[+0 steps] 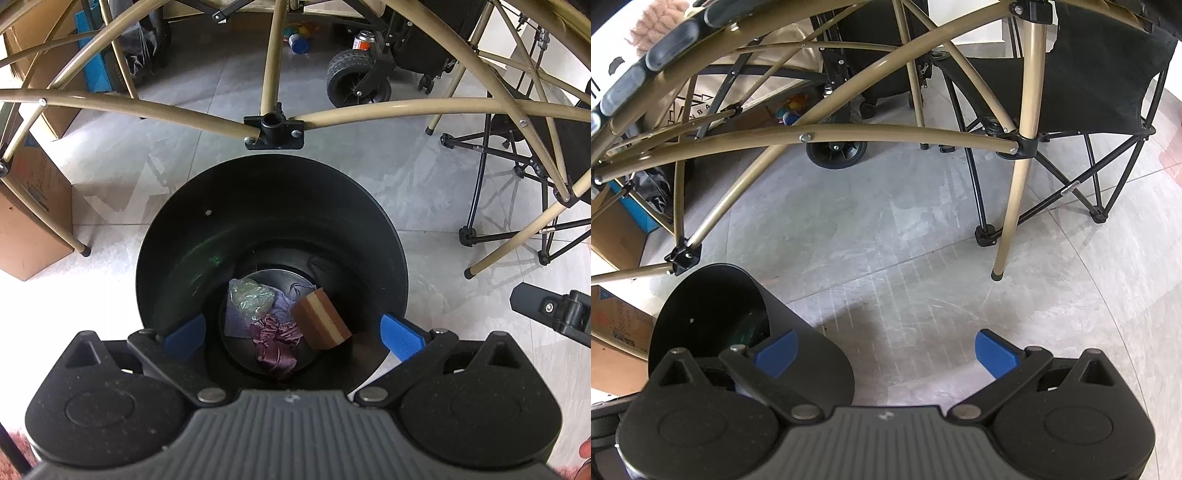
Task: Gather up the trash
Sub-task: 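Raise both tools from the bin back toward the table items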
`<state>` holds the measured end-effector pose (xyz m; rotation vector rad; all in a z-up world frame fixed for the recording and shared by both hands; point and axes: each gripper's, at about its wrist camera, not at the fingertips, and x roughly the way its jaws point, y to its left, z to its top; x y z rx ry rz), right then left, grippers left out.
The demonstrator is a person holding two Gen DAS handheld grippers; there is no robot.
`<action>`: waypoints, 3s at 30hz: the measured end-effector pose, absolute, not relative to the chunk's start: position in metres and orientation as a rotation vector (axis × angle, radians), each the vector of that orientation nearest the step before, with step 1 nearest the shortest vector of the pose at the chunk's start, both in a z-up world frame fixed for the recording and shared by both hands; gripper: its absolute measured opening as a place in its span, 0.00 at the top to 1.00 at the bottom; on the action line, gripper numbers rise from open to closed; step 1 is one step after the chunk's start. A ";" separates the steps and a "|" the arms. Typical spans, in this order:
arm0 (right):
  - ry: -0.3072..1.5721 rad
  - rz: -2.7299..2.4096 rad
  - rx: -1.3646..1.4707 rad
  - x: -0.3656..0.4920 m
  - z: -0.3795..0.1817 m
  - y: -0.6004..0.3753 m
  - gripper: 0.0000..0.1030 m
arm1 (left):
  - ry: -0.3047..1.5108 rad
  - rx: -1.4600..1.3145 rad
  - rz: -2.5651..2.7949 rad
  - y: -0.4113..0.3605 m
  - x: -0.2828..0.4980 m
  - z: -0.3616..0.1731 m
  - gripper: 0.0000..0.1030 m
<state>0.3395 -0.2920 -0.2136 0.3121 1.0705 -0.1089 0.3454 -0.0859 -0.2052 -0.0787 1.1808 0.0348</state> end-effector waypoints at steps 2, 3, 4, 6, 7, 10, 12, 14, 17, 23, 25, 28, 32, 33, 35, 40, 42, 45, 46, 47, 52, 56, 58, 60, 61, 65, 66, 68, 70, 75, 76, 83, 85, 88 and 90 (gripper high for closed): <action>1.068 -0.106 0.312 0.339 -0.212 -0.291 0.00 | 1.175 -0.075 0.030 -0.087 0.345 -0.204 0.00; 1.066 -0.103 0.312 0.339 -0.211 -0.290 0.00 | 1.172 -0.075 0.028 -0.087 0.344 -0.203 0.00; 1.064 -0.101 0.312 0.339 -0.210 -0.289 0.00 | 1.167 -0.075 0.025 -0.087 0.343 -0.201 0.00; 1.058 -0.097 0.313 0.338 -0.208 -0.288 0.00 | 1.154 -0.074 0.022 -0.086 0.341 -0.198 0.00; 1.055 -0.093 0.314 0.338 -0.207 -0.288 0.00 | 1.148 -0.073 0.017 -0.086 0.340 -0.196 0.00; 1.044 -0.078 0.317 0.336 -0.202 -0.287 0.00 | 1.125 -0.069 0.010 -0.084 0.337 -0.189 0.00; 1.031 -0.071 0.317 0.335 -0.198 -0.285 0.00 | 1.107 -0.070 0.008 -0.083 0.335 -0.183 0.00; 1.015 -0.064 0.319 0.333 -0.192 -0.285 0.00 | 1.084 -0.069 0.006 -0.081 0.331 -0.176 0.00; 0.985 -0.051 0.320 0.329 -0.181 -0.284 0.00 | 1.040 -0.061 0.004 -0.079 0.325 -0.164 0.00; 0.927 -0.023 0.321 0.320 -0.159 -0.281 0.00 | 0.956 -0.044 -0.012 -0.078 0.309 -0.140 0.00; 0.909 -0.013 0.321 0.317 -0.152 -0.279 0.00 | 0.928 -0.042 -0.017 -0.077 0.304 -0.132 0.00; 0.879 0.001 0.323 0.313 -0.140 -0.277 0.00 | 0.889 -0.042 -0.023 -0.075 0.296 -0.122 0.00; 0.837 0.036 0.311 0.306 -0.122 -0.271 0.00 | 0.852 -0.046 -0.018 -0.072 0.290 -0.111 0.00; 0.822 0.044 0.305 0.303 -0.117 -0.269 0.00 | 0.841 -0.050 -0.015 -0.071 0.288 -0.108 0.00; 0.789 0.061 0.300 0.298 -0.105 -0.265 0.00 | 0.812 -0.061 -0.014 -0.068 0.285 -0.099 0.00; 0.679 0.096 0.285 0.290 -0.072 -0.257 0.00 | 0.718 -0.075 -0.002 -0.061 0.279 -0.077 0.00; 0.637 0.104 0.283 0.289 -0.061 -0.253 0.00 | 0.694 -0.076 0.002 -0.059 0.278 -0.070 0.00; 0.588 0.121 0.274 0.291 -0.045 -0.247 0.00 | 0.662 -0.076 0.012 -0.056 0.278 -0.059 0.00; 0.573 0.127 0.272 0.293 -0.040 -0.245 0.00 | 0.651 -0.075 0.017 -0.054 0.280 -0.056 0.00; 0.561 0.133 0.270 0.294 -0.036 -0.243 0.00 | 0.642 -0.074 0.024 -0.052 0.281 -0.052 0.00; 0.527 0.155 0.258 0.306 -0.022 -0.229 0.00 | 0.601 -0.079 0.060 -0.040 0.286 -0.036 0.00; 0.495 0.155 0.233 0.321 -0.008 -0.217 0.00 | 0.569 -0.095 0.092 -0.026 0.296 -0.023 0.00; 0.472 0.156 0.229 0.330 0.000 -0.212 0.00 | 0.555 -0.106 0.107 -0.018 0.301 -0.016 0.00; 0.446 0.163 0.224 0.336 0.005 -0.206 0.00 | 0.544 -0.122 0.122 -0.010 0.308 -0.011 0.00; 0.431 0.171 0.217 0.340 0.008 -0.202 0.00 | 0.541 -0.132 0.131 -0.005 0.312 -0.009 0.00; 0.391 0.194 0.191 0.357 0.011 -0.183 0.00 | 0.521 -0.162 0.157 0.009 0.326 -0.002 0.00; 0.388 0.199 0.195 0.361 0.011 -0.180 0.00 | 0.518 -0.166 0.163 0.012 0.330 -0.001 0.00; 0.387 0.208 0.207 0.369 0.009 -0.174 0.00 | 0.516 -0.172 0.178 0.018 0.338 0.000 0.00; 0.388 0.219 0.205 0.378 0.006 -0.168 0.00 | 0.513 -0.175 0.193 0.025 0.345 0.000 0.00; 0.394 0.224 0.186 0.399 -0.002 -0.155 0.00 | 0.511 -0.187 0.229 0.042 0.364 0.001 0.00; 0.401 0.221 0.189 0.403 -0.003 -0.154 0.00 | 0.509 -0.192 0.238 0.046 0.368 0.001 0.00; 0.435 0.215 0.184 0.437 -0.009 -0.142 0.00 | 0.499 -0.205 0.280 0.067 0.394 0.006 0.00; 0.449 0.219 0.181 0.445 -0.011 -0.138 0.00 | 0.492 -0.209 0.286 0.071 0.400 0.008 0.00; 0.475 0.231 0.164 0.456 -0.017 -0.129 0.00 | 0.494 -0.223 0.298 0.079 0.410 0.009 0.00; 0.490 0.235 0.134 0.461 -0.022 -0.120 0.00 | 0.496 -0.235 0.301 0.085 0.416 0.009 0.00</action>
